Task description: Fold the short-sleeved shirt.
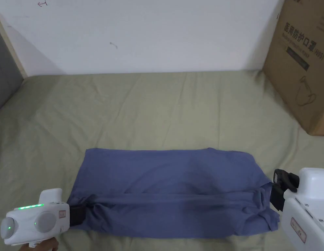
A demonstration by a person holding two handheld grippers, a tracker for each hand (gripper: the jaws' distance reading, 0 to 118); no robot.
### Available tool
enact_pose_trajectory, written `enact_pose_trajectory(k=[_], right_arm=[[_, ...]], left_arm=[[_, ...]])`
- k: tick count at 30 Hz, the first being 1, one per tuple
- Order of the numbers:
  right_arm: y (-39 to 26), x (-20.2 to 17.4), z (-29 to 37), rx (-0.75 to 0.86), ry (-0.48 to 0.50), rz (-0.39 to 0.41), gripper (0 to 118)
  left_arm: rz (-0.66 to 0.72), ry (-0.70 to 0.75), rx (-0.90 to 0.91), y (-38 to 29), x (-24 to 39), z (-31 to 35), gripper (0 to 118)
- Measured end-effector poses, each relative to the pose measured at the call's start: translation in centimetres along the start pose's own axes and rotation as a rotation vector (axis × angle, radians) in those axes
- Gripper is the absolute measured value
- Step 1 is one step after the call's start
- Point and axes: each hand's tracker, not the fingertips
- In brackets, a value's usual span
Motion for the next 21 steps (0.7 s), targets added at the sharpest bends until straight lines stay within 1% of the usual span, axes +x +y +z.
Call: enact_pose_trajectory(k=[2,3,4,5,6,7,8,9,10,11,12,13,14,15,17,19,21], right_arm=[[-0.4,0.1,-0.6,-0.019,-0.004,-0.011,0],[-0.6,0.2,-0.9,-0.030,-0.006,-0.017,0],[-0.8,0.4,-1.2,-0.043,-0.006,-0.025,0],[-1.0,0.6,-1.5,-0.057,-0.005,-0.038,0],[-1.3,0.9,-1.8,-0.072,-0.007,-0.054,0],[-1.6,1.3,-2.1,-0.089,-0.011,-0.072,0],[-1.9,1.7,-2.5,-0.109,-0.015,-0.091,0],[-2.4,2.2,-3.2,-0.133,-0.032,-0.110,0],[-2.9,2.8,-3.9,-0.168,-0.047,-0.122,1],[-3.5,3.3,-4.6,-0.211,-0.054,-0.128,14],[-4.2,3.9,-5.7,-0.271,-0.053,-0.129,46],[-5.0,4.4,-6.7,-0.320,-0.063,-0.135,69],[-5.9,4.8,-7.6,-0.359,-0.072,-0.129,90],[-6.8,5.1,-8.5,-0.396,-0.076,-0.118,102],[-8.5,5.3,-10.1,-0.438,-0.087,-0.087,103],[-10.0,5.4,-12.1,-0.520,-0.094,-0.061,103],[-11.2,5.5,-13.8,-0.558,-0.084,-0.071,100]], left_arm=[[0.012,-0.014,-0.054,-0.4,0.1,-1.2,84],[0.011,-0.025,-0.086,-0.7,0.3,-1.6,84],[0.002,-0.055,-0.107,-1.0,0.4,-2.1,72],[-0.004,-0.092,-0.111,-1.4,0.5,-2.3,52],[-0.004,-0.077,-0.089,-1.6,0.8,-2.1,33],[-0.014,-0.061,-0.068,-1.5,0.9,-1.8,30],[-0.014,-0.076,-0.067,-1.4,0.8,-1.4,20],[0.004,-0.110,-0.062,-1.2,0.7,-1.3,6],[0.009,-0.100,-0.060,-1.0,0.5,-0.9,6],[0.013,-0.118,-0.041,-0.9,0.3,-0.4,6],[0.018,-0.133,-0.013,-0.8,0.1,0.3,6],[0.022,-0.146,0.007,-0.7,-0.1,1.0,5],[0.027,-0.150,0.030,-0.5,-0.2,1.7,5],[0.039,-0.166,0.046,-0.2,-0.3,2.3,5],[0.057,-0.193,0.060,0.2,-0.5,3.2,5],[0.067,-0.203,0.071,0.5,-0.5,3.6,5],[0.077,-0.211,0.074,0.7,-0.4,3.6,5]])
